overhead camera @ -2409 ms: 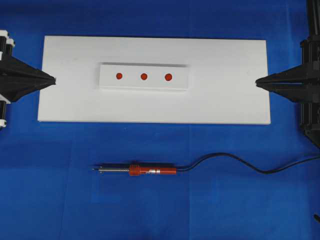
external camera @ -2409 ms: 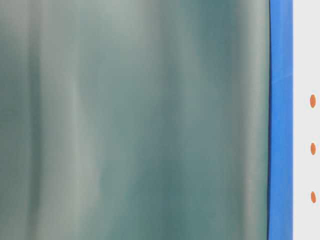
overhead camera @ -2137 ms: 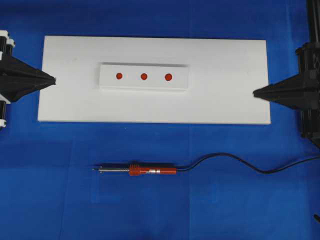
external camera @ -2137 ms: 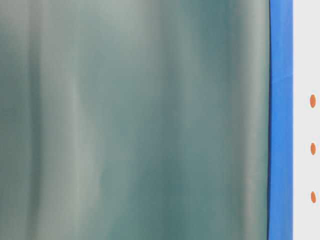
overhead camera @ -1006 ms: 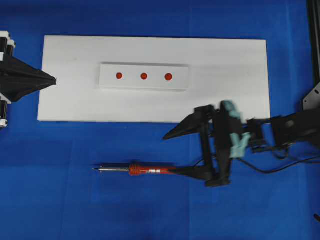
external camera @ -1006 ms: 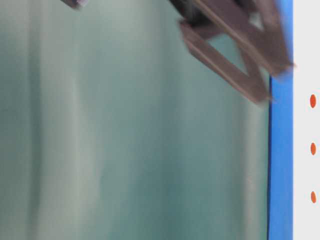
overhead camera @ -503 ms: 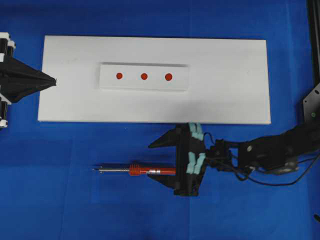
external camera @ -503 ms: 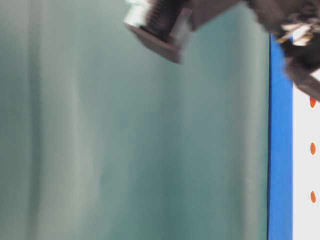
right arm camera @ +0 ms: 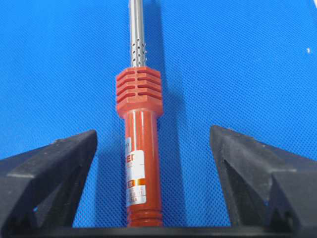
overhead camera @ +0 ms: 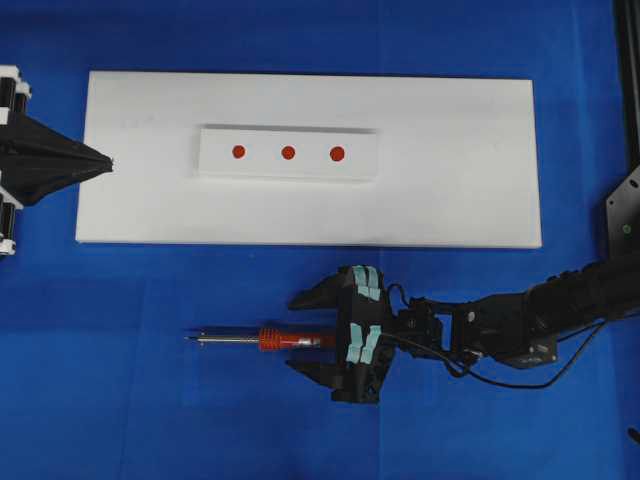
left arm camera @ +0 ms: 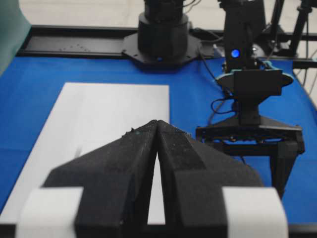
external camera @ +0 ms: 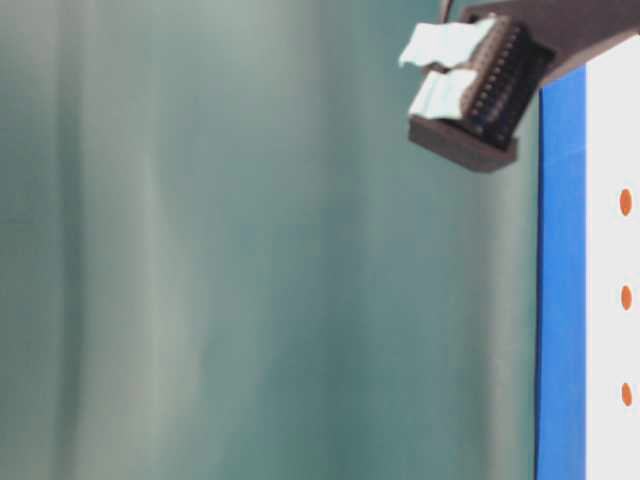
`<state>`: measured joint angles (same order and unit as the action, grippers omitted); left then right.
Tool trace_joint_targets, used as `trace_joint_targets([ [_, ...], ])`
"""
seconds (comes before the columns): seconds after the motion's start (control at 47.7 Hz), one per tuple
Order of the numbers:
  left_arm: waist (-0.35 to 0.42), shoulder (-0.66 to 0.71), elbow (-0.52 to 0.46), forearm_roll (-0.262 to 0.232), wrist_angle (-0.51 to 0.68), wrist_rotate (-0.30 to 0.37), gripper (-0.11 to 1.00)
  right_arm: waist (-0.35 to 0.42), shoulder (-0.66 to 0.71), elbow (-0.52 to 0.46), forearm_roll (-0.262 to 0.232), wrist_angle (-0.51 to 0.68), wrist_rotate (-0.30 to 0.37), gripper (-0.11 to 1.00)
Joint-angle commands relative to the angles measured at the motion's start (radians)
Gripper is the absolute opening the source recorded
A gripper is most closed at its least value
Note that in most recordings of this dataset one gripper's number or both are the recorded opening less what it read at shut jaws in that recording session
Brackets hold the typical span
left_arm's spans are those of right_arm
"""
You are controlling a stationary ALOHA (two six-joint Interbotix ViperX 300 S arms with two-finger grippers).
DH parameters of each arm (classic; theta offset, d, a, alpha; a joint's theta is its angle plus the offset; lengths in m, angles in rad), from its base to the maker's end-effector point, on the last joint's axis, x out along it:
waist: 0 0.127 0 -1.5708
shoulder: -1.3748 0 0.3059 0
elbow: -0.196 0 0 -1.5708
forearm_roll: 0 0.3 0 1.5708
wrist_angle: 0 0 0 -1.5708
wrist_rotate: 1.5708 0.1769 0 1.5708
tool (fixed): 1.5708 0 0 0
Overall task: Touch the tip of the soldering iron to the mark.
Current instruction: 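Lift the soldering iron and carry it over the white strip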
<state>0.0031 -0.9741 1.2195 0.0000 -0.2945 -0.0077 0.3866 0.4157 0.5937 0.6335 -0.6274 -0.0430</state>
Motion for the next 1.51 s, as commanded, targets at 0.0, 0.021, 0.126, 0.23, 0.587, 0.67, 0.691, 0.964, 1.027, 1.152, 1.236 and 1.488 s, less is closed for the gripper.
trace_joint_targets([
  [0.0,0.003,0.003,-0.011,0.002,-0.011,0.002,0.02,0.003,-0.015,-0.017,0.002,-0.009,-0.003,0.73],
  [0.021,0.003,0.003,-0.009,0.002,-0.012,0.002,0.02,0.003,-0.015,-0.017,0.000,-0.009,-0.005,0.70],
  [0.126,0.006,0.003,-0.009,0.002,-0.011,0.002,0.02,0.006,-0.011,-0.017,-0.006,-0.009,-0.009,0.44],
  [0.23,0.008,0.003,-0.008,0.002,-0.011,0.002,0.02,0.006,-0.011,-0.017,-0.012,-0.009,-0.011,0.17],
  [0.587,0.008,0.003,-0.006,0.002,-0.012,0.000,0.02,0.008,-0.029,-0.018,-0.020,-0.017,-0.005,0.06],
  [0.67,0.008,0.003,-0.005,0.002,-0.011,0.000,0.02,0.008,-0.061,-0.011,-0.020,-0.002,-0.003,0.06],
  [0.691,0.008,0.003,-0.006,0.002,-0.011,0.000,0.02,0.006,-0.072,-0.008,-0.020,0.005,-0.003,0.06],
  [0.964,0.008,0.003,-0.006,0.002,-0.011,0.000,0.02,-0.021,-0.298,0.054,-0.017,0.130,-0.011,0.06],
  [1.027,0.008,0.003,-0.005,0.002,-0.011,-0.002,0.02,-0.032,-0.354,0.064,-0.015,0.172,-0.026,0.06],
  [1.152,0.008,0.002,-0.006,0.002,-0.011,-0.002,0.02,-0.048,-0.434,0.069,-0.014,0.250,-0.067,0.06],
  [1.236,0.008,0.002,-0.006,0.002,-0.012,-0.002,0.02,-0.061,-0.474,0.064,-0.009,0.304,-0.097,0.06],
  [1.488,0.008,0.000,-0.006,0.002,-0.014,-0.003,0.02,-0.078,-0.489,0.057,-0.009,0.347,-0.132,0.06],
])
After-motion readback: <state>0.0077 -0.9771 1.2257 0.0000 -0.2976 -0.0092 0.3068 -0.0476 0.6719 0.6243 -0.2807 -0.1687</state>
